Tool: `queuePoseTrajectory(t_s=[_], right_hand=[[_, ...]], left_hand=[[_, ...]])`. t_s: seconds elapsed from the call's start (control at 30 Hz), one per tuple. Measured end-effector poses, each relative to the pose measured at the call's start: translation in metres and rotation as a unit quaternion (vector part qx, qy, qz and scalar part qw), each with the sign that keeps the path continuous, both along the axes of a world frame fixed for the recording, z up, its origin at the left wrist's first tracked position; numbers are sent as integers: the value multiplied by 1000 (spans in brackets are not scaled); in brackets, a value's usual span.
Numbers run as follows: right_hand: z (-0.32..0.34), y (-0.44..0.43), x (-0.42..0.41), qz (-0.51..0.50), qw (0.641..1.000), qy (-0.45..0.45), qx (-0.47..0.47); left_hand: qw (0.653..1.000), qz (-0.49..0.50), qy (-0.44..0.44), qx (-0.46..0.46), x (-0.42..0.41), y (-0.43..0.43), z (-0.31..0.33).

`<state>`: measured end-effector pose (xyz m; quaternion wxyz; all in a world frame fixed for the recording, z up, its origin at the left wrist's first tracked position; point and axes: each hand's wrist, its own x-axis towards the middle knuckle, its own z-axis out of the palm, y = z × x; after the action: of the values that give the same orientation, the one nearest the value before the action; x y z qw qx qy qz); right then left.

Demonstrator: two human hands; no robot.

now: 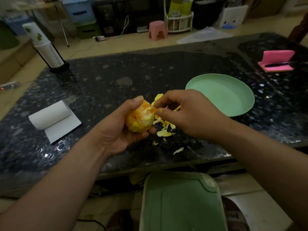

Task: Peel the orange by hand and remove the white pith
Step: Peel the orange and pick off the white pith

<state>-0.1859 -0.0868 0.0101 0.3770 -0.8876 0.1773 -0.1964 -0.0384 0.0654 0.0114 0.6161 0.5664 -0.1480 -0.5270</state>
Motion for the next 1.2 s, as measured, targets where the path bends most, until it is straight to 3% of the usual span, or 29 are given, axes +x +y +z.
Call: queuePoseTrajectory(t_s=[0.2, 0.37, 0.47, 0.77, 1.0, 1.2], right_hand=[[0, 3, -2, -4, 998, 7, -61], [4, 8, -2, 7, 979, 23, -204], [2, 11, 0, 0, 970, 23, -242], [2, 5, -2, 6, 991, -28, -131], [-5, -9, -4, -6, 999, -13, -53], [6, -3, -8, 35, 999, -7, -28]], left_hand=[[999, -18, -37, 10, -3, 0, 0], [996, -39, -78, 12, -6, -2, 1], [995, -48, -90, 18, -9, -2, 1], [998, -44, -41, 1, -6, 2, 4], [996, -86, -13, -32, -5, 7, 5], [999, -30, -19, -4, -3, 5, 5]])
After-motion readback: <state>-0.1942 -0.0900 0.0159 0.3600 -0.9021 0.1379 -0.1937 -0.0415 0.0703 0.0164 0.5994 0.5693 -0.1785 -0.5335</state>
